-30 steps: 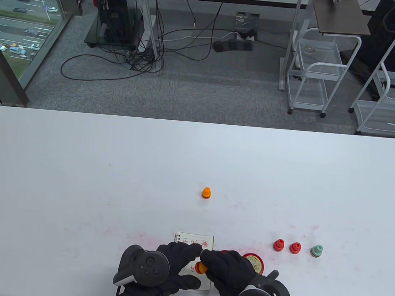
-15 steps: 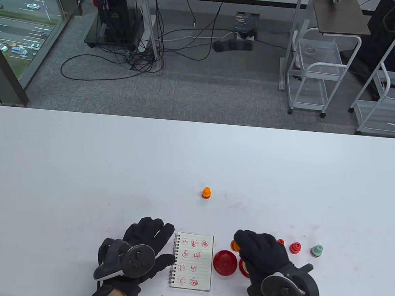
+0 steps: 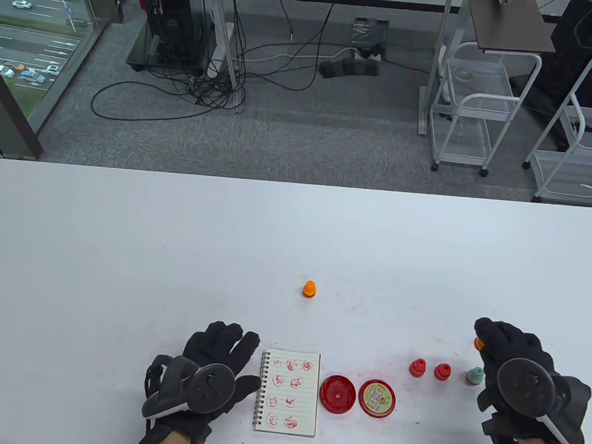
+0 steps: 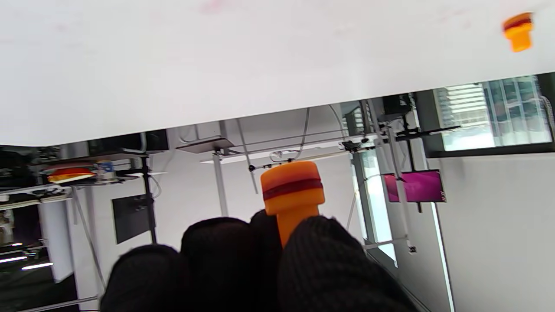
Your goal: Stamp reward stamp onto notebook
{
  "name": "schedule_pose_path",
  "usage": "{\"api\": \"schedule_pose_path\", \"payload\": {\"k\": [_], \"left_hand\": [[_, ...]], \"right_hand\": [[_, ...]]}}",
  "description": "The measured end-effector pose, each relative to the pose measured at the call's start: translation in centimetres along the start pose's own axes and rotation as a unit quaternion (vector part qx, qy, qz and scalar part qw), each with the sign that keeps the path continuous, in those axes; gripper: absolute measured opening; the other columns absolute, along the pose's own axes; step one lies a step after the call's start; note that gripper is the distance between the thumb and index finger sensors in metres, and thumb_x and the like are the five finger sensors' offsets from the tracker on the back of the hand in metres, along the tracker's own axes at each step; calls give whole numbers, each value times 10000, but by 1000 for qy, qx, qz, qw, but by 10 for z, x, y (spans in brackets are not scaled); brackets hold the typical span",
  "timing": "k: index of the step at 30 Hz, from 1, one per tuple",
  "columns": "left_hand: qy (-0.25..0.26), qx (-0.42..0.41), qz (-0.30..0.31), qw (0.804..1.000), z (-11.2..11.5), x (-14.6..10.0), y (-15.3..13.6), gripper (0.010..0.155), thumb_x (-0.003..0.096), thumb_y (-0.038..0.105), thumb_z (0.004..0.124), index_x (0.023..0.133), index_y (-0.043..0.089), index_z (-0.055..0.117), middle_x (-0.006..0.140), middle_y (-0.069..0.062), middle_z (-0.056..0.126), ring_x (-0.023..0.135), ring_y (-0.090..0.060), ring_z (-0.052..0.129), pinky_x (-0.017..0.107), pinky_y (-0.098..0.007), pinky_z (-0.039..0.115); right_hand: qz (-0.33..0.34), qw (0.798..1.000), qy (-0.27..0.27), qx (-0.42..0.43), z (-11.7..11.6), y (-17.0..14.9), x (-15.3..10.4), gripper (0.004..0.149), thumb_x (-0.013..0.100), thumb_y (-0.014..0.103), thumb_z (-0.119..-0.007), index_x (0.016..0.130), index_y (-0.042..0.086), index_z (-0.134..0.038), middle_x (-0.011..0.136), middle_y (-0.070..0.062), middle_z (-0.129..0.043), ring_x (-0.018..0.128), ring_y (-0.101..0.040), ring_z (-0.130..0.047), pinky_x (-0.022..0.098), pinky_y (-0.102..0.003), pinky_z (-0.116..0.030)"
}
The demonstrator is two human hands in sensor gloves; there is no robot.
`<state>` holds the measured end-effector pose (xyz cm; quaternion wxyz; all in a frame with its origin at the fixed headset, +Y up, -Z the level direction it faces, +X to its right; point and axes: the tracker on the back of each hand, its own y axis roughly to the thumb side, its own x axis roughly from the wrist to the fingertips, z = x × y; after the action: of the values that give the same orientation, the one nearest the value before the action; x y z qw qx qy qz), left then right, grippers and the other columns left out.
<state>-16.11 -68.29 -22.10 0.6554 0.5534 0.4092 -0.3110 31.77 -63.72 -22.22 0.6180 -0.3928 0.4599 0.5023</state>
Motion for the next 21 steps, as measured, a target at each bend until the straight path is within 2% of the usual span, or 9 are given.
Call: {"api": "schedule_pose_path", "payload": {"k": [5, 14, 19, 21], "left_hand": [[-3, -3, -1, 1000, 0, 0, 0, 791, 482, 613, 678, 1158, 219, 567, 1189, -190, 561, 1057, -510, 591, 729, -683, 569], [-11, -10, -7, 1000, 2, 0, -2, 790, 481, 611, 679, 1157, 216, 569, 1187, -197, 561, 1055, -510, 592, 728, -680, 572], [-10, -14, -9, 1000, 2, 0, -2, 804, 483, 609, 679, 1174, 230, 516, 1190, -197, 551, 1055, -509, 592, 728, -679, 572], [-10, -15, -9, 1000, 2, 0, -3, 800, 484, 608, 679, 1172, 228, 524, 1189, -198, 553, 1055, -509, 593, 728, -679, 572]], "right_hand": [[-33, 998, 58, -12, -24, -27, -12, 491, 457, 201, -841, 940, 236, -762, 948, -87, -831, 785, -379, -833, 599, -556, -742], [-37, 983, 147, -105, -70, -34, -37, 528, 452, 237, -844, 965, 217, -724, 921, -77, -854, 776, -376, -848, 598, -552, -749], [-38, 974, 182, -127, -74, -37, -41, 586, 441, 293, -857, 996, 216, -685, 955, -72, -830, 809, -390, -832, 614, -565, -739], [-41, 978, 171, -113, -65, -37, -39, 609, 440, 322, -856, 1010, 213, -670, 990, -80, -803, 830, -412, -816, 621, -583, -724]]}}
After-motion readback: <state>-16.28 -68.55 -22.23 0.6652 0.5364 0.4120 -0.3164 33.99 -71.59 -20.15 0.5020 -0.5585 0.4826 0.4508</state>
